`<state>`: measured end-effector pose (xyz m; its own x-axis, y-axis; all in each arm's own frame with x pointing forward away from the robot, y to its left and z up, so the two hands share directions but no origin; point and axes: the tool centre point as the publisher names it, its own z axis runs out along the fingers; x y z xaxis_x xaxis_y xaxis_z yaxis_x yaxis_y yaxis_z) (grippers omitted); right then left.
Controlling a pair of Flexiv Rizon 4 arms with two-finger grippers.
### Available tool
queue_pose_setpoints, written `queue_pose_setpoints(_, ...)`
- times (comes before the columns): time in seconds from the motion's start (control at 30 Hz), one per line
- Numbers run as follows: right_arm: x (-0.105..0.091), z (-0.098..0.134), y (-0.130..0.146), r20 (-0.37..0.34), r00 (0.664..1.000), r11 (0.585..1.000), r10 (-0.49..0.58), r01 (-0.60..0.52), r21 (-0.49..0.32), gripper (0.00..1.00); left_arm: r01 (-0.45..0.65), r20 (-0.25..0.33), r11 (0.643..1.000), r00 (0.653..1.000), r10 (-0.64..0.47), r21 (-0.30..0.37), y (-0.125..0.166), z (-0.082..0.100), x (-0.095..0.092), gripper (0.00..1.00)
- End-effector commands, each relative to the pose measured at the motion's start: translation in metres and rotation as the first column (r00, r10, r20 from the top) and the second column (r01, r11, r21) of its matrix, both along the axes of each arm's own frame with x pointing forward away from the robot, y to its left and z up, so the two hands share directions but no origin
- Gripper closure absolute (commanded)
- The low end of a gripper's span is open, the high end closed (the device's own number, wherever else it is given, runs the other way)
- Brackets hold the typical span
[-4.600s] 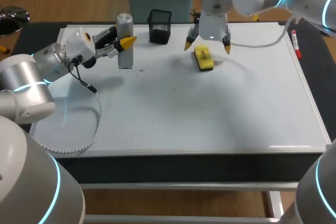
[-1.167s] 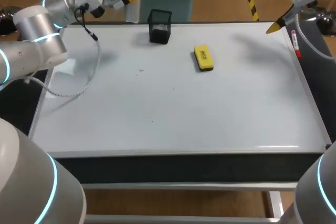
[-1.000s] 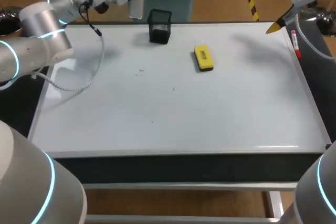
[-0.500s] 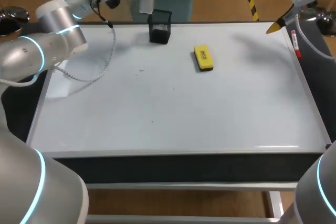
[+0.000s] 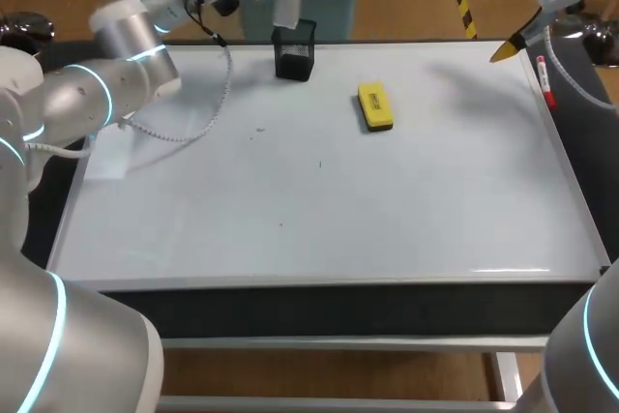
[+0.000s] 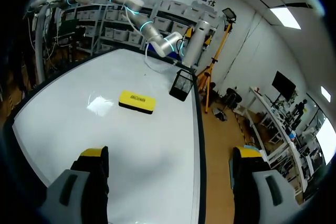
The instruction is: Pick up the inspection probe, press it on each red-marked spot on the whiteboard one by one, put down the probe, pick up the eraser, and wipe off all the red marks.
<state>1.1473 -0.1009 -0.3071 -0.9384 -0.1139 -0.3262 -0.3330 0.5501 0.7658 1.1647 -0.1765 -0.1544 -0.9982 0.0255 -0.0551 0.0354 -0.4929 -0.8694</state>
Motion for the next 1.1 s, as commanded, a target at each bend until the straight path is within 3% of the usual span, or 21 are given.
queue_pose_setpoints(0.03, 0.000, 0.001, 0.000, -0.001, 1.000, 1.000, 0.002, -0.002, -0.005, 0.00, 0.256, 0.141, 0.966, 0.956, -0.256, 0.018, -0.003, -0.010, 0.012, 1.00)
queue_pose_setpoints(0.73, 0.000, 0.001, 0.000, -0.001, 1.000, 1.000, 0.002, -0.002, -0.005, 0.00, 0.319, 0.121, 0.947, 0.939, -0.322, 0.044, -0.019, -0.022, 0.025, 1.00)
queue_pose_setpoints(1.1, 0.000, 0.001, 0.000, -0.001, 1.000, 1.000, 0.002, -0.002, -0.005, 0.00, 0.343, 0.112, 0.937, 0.931, -0.348, 0.061, -0.024, -0.037, 0.028, 1.00)
